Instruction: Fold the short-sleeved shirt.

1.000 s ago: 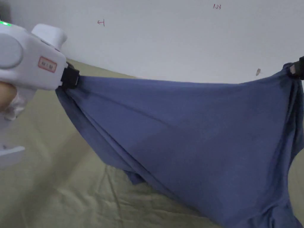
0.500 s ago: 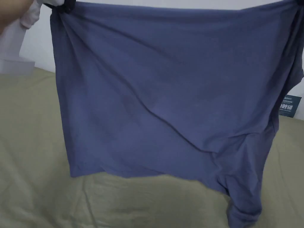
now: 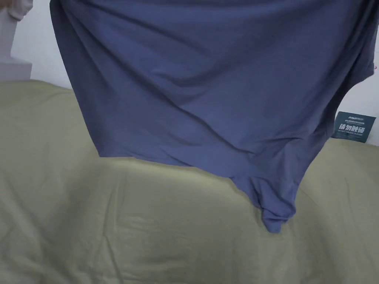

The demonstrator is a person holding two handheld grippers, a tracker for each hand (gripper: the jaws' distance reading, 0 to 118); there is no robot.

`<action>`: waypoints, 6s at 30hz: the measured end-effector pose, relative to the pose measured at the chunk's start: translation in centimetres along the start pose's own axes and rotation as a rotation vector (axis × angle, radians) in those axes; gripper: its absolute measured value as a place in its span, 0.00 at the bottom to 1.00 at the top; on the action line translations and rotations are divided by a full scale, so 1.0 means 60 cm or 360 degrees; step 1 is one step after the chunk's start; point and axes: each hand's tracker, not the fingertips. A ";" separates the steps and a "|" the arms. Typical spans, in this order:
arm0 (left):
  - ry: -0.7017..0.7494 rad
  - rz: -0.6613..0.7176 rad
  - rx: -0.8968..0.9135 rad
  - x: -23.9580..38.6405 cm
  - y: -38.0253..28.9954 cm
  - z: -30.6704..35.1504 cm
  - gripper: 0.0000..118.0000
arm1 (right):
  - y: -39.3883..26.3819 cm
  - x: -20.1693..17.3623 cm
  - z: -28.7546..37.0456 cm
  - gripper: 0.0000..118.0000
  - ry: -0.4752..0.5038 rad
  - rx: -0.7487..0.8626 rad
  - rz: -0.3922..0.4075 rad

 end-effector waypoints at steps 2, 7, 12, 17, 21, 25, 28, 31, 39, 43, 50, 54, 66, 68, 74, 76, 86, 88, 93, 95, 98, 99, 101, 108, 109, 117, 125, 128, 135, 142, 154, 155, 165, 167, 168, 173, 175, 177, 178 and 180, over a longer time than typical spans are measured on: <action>-0.0024 -0.0037 -0.0021 0.006 -0.025 0.002 0.04 | -0.035 -0.004 0.015 0.00 0.0024 -0.0057 0.0069; -0.0117 -0.0022 -0.0149 0.011 -0.092 0.014 0.04 | -0.126 0.010 0.059 0.00 0.0106 -0.0212 0.0022; -0.0200 -0.0078 -0.0224 0.015 -0.114 0.026 0.04 | -0.191 0.027 0.112 0.00 0.0172 -0.0311 -0.0016; -0.0319 -0.0085 -0.0273 0.023 -0.166 0.080 0.04 | -0.249 0.028 0.181 0.00 0.0216 -0.0401 -0.0010; -0.0361 -0.0037 -0.0312 0.023 -0.228 0.124 0.05 | -0.310 0.031 0.228 0.00 0.0290 -0.0492 -0.0144; -0.0405 0.0111 -0.0407 0.016 -0.326 0.170 0.04 | -0.387 0.024 0.284 0.00 0.0341 -0.0581 -0.0209; -0.0412 0.0113 -0.0467 0.020 -0.394 0.203 0.04 | -0.444 0.016 0.331 0.00 0.0350 -0.0637 -0.0302; -0.0414 0.0141 -0.0528 0.018 -0.456 0.238 0.05 | -0.494 -0.001 0.386 0.00 0.0378 -0.0693 -0.0325; -0.0419 0.0175 -0.0631 0.003 -0.562 0.313 0.05 | -0.600 -0.043 0.501 0.00 0.0434 -0.0789 -0.0306; -0.0410 0.0143 -0.0673 0.006 -0.602 0.331 0.05 | -0.652 -0.056 0.525 0.00 0.0429 -0.0910 -0.0416; -0.0372 0.0160 -0.0722 0.013 -0.653 0.337 0.60 | -0.715 -0.068 0.552 0.20 0.0345 -0.0940 -0.0458; -0.0341 0.0392 -0.0648 0.002 -0.654 0.370 0.89 | -0.720 -0.071 0.572 0.98 0.0262 -0.0906 -0.0509; -0.0183 0.0270 -0.0448 0.056 -0.602 0.475 0.00 | -0.649 -0.171 0.645 0.00 -0.0010 -0.0666 -0.0249; -0.0155 0.0337 -0.0517 0.037 -0.618 0.479 0.00 | -0.647 -0.174 0.665 0.00 0.0038 -0.0628 -0.0350; -0.0059 0.0402 -0.0639 0.005 -0.658 0.460 0.01 | -0.657 -0.189 0.669 0.00 0.0105 -0.0699 -0.0325; -0.0058 0.0458 -0.0674 -0.001 -0.670 0.435 0.42 | -0.658 -0.185 0.666 0.00 0.0116 -0.0722 -0.0330; -0.0091 0.0409 -0.0840 0.042 -0.677 0.297 0.86 | -0.660 -0.171 0.658 0.00 0.0075 -0.0795 -0.0373; -0.0142 0.0462 -0.0862 0.041 -0.676 0.285 0.18 | -0.661 -0.167 0.658 0.00 0.0051 -0.0799 -0.0354; -0.0148 0.0381 -0.0844 0.062 -0.676 0.289 0.04 | -0.668 -0.147 0.637 0.07 0.0027 -0.0847 -0.0413; -0.0156 0.0422 -0.0829 0.052 -0.677 0.289 0.04 | -0.680 -0.141 0.615 0.52 0.0053 -0.0926 -0.0437; -0.0185 0.0466 -0.0835 0.042 -0.677 0.295 0.04 | -0.713 -0.141 0.560 0.94 0.0116 -0.1195 -0.0487; -0.0196 0.0459 -0.0833 0.042 -0.677 0.295 0.04 | -0.723 -0.144 0.546 0.93 0.0135 -0.1189 -0.0472; -0.0221 0.0419 -0.0829 0.042 -0.675 0.299 0.04 | -0.739 -0.152 0.521 0.90 0.0121 -0.1182 -0.0418; -0.0284 0.0287 -0.0794 0.045 -0.668 0.306 0.04 | -0.752 -0.156 0.509 0.01 0.0127 -0.1125 -0.0161; -0.0291 0.0272 -0.0787 0.045 -0.667 0.308 0.04 | -0.742 -0.158 0.514 0.01 0.0127 -0.1104 -0.0152; -0.0354 0.0130 -0.0714 0.036 -0.637 0.324 0.04 | -0.696 -0.137 0.527 0.01 0.0112 -0.0967 -0.0198; -0.0441 0.0138 -0.0779 0.019 -0.555 0.258 0.04 | -0.628 -0.103 0.416 0.01 0.0176 -0.0928 -0.0174; -0.0450 0.0172 -0.0811 0.013 -0.532 0.209 0.04 | -0.611 -0.096 0.355 0.01 0.0199 -0.0956 -0.0156; -0.0399 0.0144 -0.0953 0.032 -0.522 0.094 0.04 | -0.617 -0.110 0.225 0.01 0.0229 -0.1137 -0.0183; -0.0318 0.0150 -0.0979 0.049 -0.546 0.040 0.17 | -0.656 -0.112 0.164 0.24 0.0157 -0.1204 -0.0355; -0.0136 0.0382 -0.0469 0.000 -0.532 0.252 0.64 | -0.620 -0.107 0.355 0.55 0.0109 -0.0658 -0.0284; -0.0128 0.0407 -0.0428 0.001 -0.535 0.277 0.43 | -0.620 -0.112 0.380 0.36 0.0114 -0.0652 -0.0276; -0.0136 0.0405 -0.0725 0.009 -0.636 0.304 0.00 | -0.676 -0.157 0.522 0.00 0.0098 -0.0728 -0.0337; -0.0148 0.0522 -0.0762 -0.001 -0.641 0.282 0.17 | -0.680 -0.152 0.527 0.00 0.0100 -0.0742 -0.0341; -0.0154 0.0550 -0.0782 0.000 -0.638 0.263 0.48 | -0.682 -0.148 0.528 0.00 0.0101 -0.0752 -0.0352; -0.0171 0.0502 -0.0807 0.020 -0.625 0.185 0.83 | -0.679 -0.138 0.531 0.00 0.0079 -0.0776 -0.0330; -0.0172 0.0434 -0.0892 0.033 -0.631 0.149 0.82 | -0.679 -0.130 0.531 0.00 0.0064 -0.0785 -0.0321; -0.0179 0.0416 -0.1001 0.043 -0.637 0.127 0.54 | -0.678 -0.125 0.527 0.00 0.0057 -0.0793 -0.0311; -0.0192 0.0440 -0.1036 0.043 -0.639 0.122 0.13 | -0.678 -0.121 0.523 0.00 0.0054 -0.0797 -0.0307; -0.0209 0.0512 -0.0923 0.039 -0.638 0.126 0.03 | -0.676 -0.114 0.511 0.00 0.0053 -0.0800 -0.0301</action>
